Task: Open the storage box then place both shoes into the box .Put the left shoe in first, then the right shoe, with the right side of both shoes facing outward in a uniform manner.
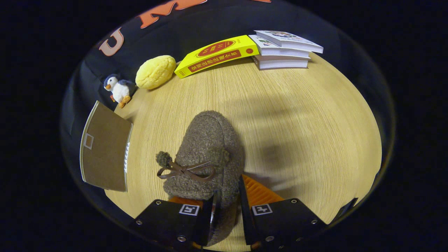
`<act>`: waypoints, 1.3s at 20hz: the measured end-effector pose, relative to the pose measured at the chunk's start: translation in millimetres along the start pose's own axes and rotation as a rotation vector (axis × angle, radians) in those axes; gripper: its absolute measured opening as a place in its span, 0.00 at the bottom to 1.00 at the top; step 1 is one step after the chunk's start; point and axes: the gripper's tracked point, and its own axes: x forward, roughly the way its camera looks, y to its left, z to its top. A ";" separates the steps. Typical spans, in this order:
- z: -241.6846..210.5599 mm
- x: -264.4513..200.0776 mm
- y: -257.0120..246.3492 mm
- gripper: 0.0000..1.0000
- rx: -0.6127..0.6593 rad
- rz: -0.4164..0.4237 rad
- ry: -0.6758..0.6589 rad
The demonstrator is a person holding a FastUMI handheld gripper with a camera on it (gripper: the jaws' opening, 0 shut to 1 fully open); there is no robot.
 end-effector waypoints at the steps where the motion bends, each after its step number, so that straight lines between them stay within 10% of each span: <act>1: 1.2 -2.1 -2.4 0.38 0.017 -0.009 0.001; 6: -3.8 -10.7 -7.4 0.04 0.018 -0.069 0.033; 26: 70.7 -121.6 256.6 0.04 -0.128 0.158 -0.111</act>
